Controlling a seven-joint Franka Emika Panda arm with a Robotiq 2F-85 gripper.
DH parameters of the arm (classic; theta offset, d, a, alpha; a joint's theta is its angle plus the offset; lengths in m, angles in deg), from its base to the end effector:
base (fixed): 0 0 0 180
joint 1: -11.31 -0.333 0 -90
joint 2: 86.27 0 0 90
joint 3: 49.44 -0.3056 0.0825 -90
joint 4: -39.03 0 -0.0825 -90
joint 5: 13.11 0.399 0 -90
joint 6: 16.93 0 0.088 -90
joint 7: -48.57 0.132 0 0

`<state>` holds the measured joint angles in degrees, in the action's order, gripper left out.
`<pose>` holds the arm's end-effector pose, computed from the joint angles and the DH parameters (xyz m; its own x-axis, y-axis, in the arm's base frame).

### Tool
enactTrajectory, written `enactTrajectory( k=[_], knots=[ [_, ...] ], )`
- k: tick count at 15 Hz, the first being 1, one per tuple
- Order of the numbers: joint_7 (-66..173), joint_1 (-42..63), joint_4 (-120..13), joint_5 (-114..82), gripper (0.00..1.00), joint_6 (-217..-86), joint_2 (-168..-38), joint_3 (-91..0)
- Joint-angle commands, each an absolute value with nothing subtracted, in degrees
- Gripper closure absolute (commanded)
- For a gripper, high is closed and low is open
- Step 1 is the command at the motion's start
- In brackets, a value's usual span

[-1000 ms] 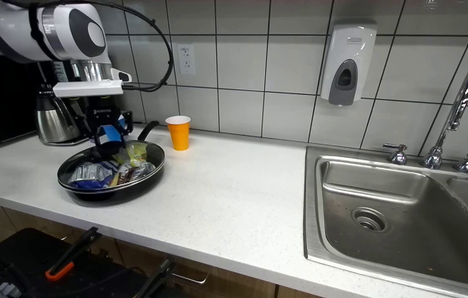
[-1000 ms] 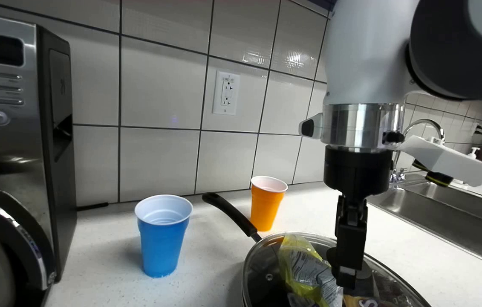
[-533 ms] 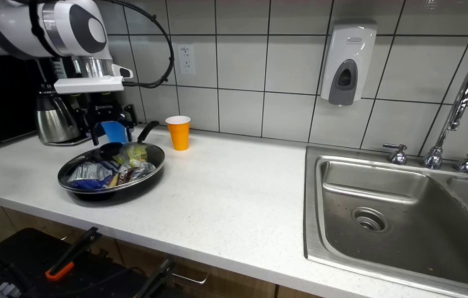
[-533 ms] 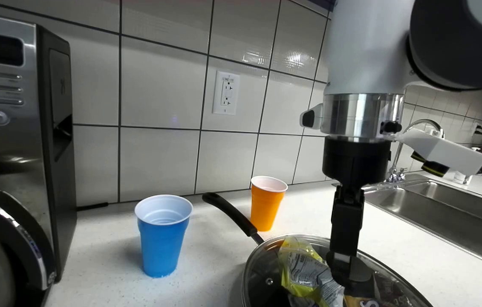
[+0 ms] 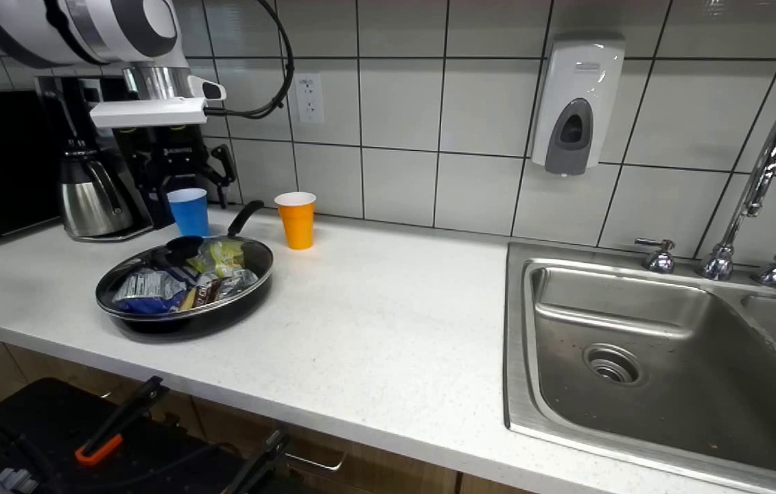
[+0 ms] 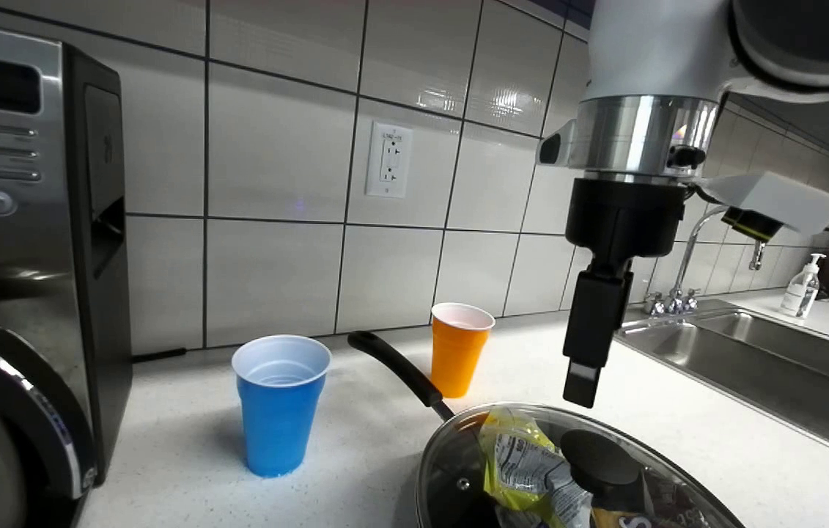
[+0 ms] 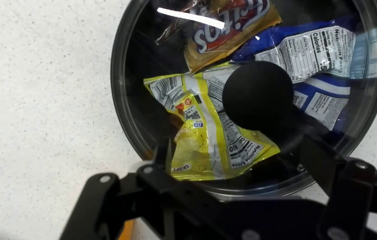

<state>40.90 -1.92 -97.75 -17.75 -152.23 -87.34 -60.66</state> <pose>0.4554 0.2046 0.2610 0.8138 0.5789 -0.0518 0.5810 -0.8127 0.0442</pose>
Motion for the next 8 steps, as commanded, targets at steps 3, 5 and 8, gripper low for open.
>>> enactTrajectory(
  k=[3,5,8],
  knots=[
    [42.19,-0.06,-101.57,-13.38,0.00,-152.49,-81.55,-59.34],
    [42.61,0.57,-103.28,-12.29,0.00,-153.39,-79.85,-58.45],
    [43.60,1.76,-106.50,-11.45,0.00,-154.40,-76.57,-56.89]
  ],
)
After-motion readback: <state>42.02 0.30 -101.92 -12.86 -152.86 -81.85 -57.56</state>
